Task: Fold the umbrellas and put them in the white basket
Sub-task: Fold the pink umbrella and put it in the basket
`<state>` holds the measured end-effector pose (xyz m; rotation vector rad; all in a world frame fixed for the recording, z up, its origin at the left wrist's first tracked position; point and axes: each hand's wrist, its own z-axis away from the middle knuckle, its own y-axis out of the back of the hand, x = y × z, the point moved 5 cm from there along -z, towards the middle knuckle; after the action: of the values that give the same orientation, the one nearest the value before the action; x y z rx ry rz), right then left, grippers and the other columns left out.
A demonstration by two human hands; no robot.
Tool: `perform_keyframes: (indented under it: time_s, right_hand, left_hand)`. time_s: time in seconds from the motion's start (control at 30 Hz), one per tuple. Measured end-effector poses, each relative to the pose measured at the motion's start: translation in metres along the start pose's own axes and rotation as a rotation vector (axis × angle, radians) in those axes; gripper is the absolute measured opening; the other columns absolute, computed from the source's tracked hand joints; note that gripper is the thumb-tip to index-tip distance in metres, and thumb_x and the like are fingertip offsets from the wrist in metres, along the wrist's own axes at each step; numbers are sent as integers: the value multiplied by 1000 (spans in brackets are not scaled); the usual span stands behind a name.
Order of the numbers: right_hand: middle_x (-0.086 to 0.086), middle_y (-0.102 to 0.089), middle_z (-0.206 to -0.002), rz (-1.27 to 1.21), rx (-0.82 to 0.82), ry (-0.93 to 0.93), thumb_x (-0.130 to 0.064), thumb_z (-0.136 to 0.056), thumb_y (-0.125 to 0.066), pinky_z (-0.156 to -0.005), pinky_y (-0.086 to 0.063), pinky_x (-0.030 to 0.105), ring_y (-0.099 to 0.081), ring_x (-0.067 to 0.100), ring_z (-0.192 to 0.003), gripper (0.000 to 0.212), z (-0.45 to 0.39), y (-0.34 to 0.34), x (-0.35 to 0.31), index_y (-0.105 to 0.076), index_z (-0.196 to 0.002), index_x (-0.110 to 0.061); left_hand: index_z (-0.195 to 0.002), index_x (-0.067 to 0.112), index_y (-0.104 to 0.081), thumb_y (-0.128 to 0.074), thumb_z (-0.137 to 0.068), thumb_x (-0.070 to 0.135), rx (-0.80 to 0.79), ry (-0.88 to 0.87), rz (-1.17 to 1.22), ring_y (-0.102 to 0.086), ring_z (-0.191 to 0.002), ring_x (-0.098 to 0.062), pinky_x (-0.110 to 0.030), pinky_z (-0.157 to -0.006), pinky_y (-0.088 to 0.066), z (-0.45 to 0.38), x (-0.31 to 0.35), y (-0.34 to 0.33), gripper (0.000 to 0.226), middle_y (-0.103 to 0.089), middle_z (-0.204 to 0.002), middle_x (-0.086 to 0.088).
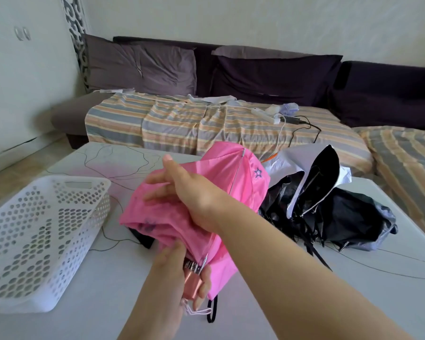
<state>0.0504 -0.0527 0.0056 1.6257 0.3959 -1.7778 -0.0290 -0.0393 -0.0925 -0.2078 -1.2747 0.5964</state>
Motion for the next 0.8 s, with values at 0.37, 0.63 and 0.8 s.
perform_keyframes:
  time_s: [0.37,0.63,0.8]
  right_hand:
    - [-6,-71,-95,-97,505,484,-22,-98,-48,-86,-50,22,-66,6,-89,19,70,47,-5,-66,-96,-21]
    - [-4,-65,-82,44,662,102,-30,-80,-73,-76,-51,25,-64,4,-74,16,97,41,84,-60,-88,-25]
    - [5,-72,-74,-72,502,-108,-42,-84,-67,-68,-56,29,-71,18,-70,31,94,51,94,-67,-87,-11]
  left_hand:
    - [-86,2,-43,-57,-73,22,51,-167,35,-36,-26,-18,-16,-27,-28,12,18,-8,28,-45,-44,-13]
    - [-81,-6,-54,-54,-81,24,7,-157,8,-40,-28,-18,-16,-28,-31,21,15,-16,30,-47,-46,-12]
    - [-101,-10,-49,-54,-69,32,-23,-142,-103,-40,-29,-20,-18,-30,-31,23,8,-22,53,-48,-48,-14]
